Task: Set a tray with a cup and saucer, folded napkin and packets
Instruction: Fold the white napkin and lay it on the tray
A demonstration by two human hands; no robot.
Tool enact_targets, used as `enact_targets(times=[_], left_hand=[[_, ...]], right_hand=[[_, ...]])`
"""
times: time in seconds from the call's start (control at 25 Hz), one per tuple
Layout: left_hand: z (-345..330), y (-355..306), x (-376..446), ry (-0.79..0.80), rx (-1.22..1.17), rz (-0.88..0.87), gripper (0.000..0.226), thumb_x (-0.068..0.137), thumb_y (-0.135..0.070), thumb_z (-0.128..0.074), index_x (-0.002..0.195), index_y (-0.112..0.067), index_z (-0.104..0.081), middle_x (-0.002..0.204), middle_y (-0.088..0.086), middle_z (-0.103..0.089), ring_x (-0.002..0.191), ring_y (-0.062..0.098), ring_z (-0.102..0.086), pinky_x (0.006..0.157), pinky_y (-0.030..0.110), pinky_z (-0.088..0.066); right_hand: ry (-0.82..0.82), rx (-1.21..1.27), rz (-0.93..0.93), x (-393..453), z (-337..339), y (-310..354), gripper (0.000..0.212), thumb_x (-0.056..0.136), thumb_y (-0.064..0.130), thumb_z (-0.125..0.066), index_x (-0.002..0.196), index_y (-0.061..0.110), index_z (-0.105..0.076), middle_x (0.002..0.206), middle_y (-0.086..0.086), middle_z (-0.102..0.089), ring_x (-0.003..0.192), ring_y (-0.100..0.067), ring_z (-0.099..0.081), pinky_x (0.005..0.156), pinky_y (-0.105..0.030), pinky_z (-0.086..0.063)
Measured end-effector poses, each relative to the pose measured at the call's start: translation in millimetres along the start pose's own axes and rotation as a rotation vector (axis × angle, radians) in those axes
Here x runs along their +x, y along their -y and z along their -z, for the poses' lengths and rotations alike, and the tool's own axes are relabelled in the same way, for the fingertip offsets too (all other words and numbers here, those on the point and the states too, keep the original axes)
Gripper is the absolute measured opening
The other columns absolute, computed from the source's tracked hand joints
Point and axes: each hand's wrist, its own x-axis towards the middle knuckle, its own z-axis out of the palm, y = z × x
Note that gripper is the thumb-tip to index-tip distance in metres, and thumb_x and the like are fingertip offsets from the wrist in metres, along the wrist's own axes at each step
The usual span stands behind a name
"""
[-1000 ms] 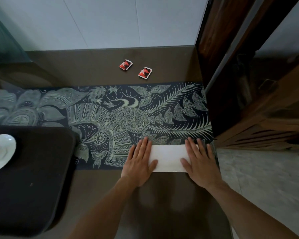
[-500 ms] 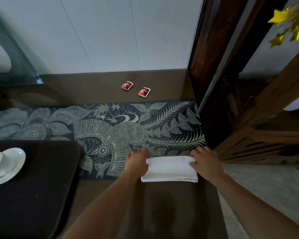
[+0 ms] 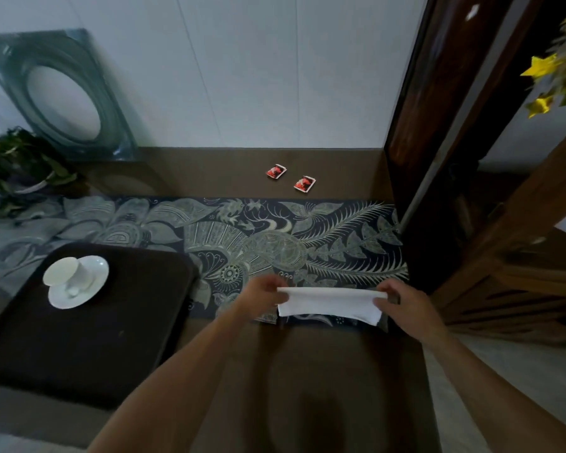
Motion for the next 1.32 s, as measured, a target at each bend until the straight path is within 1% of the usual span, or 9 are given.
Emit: enact_targets(times=[0.12,0.24,0.32,0.52,0.6,0.8,1.0,1.2,1.32], left_hand=[[27,-1,-19,-0.048,-0.168,-0.054,0.016,0.082,-0.003,-0.072,0.085,-0.017,-0.066,0.083,0.003,-0.064,0.078,0.016,-0.059,0.074,0.026,-0.047],[58,5,-41,-0.090,-0.434,-0.070,0.008,0.084,-0.005,-0.070,0.090,-0.010,-0.067,0.091,0.011,-0.062,0.083,0.024,-0.060,0.077,0.034,-0.051],[80,13,-57,-0.090,-0.591,-0.088,0.011,0.085,-0.009,-0.069,0.094,-0.005,-0.067,0.093,0.009,-0.065,0.086,0.022,-0.064,0.073,0.030,-0.055],[137,42,-102,-0.188,-0.778,-0.146,0.019,0.078,-0.025,-0.075,0.095,-0.018,-0.071,0.097,0.006,-0.068,0.087,0.020,-0.063,0.071,0.033,-0.052],[169,60,-121,-0.201,-0.788,-0.166,0.027,0.076,-0.032,-0.076,0.099,-0.018,-0.070,0.101,0.003,-0.069,0.089,0.018,-0.065,0.071,0.032,-0.054],[247,112,-159,-0.283,-0.763,-0.176,0.015,0.085,-0.027,-0.068,0.099,-0.022,-0.069,0.097,-0.002,-0.068,0.090,0.016,-0.063,0.074,0.032,-0.053],[315,172,-173,-0.318,-0.675,-0.143,0.019,0.087,-0.033,-0.067,0.103,-0.023,-0.069,0.104,0.005,-0.063,0.096,0.019,-0.058,0.083,0.039,-0.047],[349,217,-167,-0.349,-0.467,-0.068,0.017,0.086,-0.046,-0.062,0.103,-0.041,-0.066,0.101,-0.002,-0.067,0.095,0.017,-0.061,0.078,0.034,-0.053],[351,241,-160,-0.301,-0.399,-0.022,0.012,0.090,-0.046,-0.058,0.100,-0.044,-0.064,0.098,-0.005,-0.066,0.091,0.015,-0.061,0.073,0.031,-0.050]], right_hand=[[-0.074,0.211,0.021,-4,2,27,0.013,0.087,0.026,-0.070,0.094,0.032,-0.061,0.091,0.014,-0.065,0.084,-0.003,-0.060,0.070,-0.028,-0.048],[-0.130,0.353,0.113,-12,-2,64,0.019,0.086,0.021,-0.072,0.090,0.036,-0.061,0.092,0.012,-0.065,0.085,0.004,-0.060,0.068,-0.023,-0.048],[-0.150,0.416,0.160,-19,-11,91,0.020,0.086,0.021,-0.072,0.093,0.036,-0.061,0.094,0.011,-0.065,0.085,0.006,-0.060,0.067,-0.023,-0.050],[-0.167,0.498,0.262,-36,-50,163,0.023,0.085,0.020,-0.073,0.093,0.039,-0.063,0.091,0.015,-0.067,0.083,0.000,-0.063,0.065,-0.019,-0.054],[-0.152,0.505,0.301,-42,-74,197,0.023,0.084,0.020,-0.073,0.092,0.040,-0.063,0.088,0.019,-0.066,0.081,-0.001,-0.063,0.064,-0.016,-0.053],[-0.125,0.524,0.281,-56,-148,273,0.020,0.084,0.024,-0.072,0.093,0.040,-0.064,0.088,0.020,-0.066,0.080,-0.003,-0.063,0.063,-0.019,-0.052],[-0.111,0.603,0.209,-69,-224,331,0.020,0.083,0.025,-0.073,0.097,0.038,-0.067,0.095,0.012,-0.069,0.087,-0.007,-0.066,0.070,-0.031,-0.056],[-0.100,0.668,0.035,-85,-282,353,0.023,0.082,0.022,-0.075,0.100,0.034,-0.069,0.098,0.011,-0.070,0.082,0.004,-0.064,0.068,-0.018,-0.049],[-0.139,0.804,-0.126,-94,-312,355,0.025,0.081,0.008,-0.074,0.098,0.025,-0.068,0.096,0.001,-0.070,0.073,0.004,-0.066,0.060,-0.013,-0.050]])
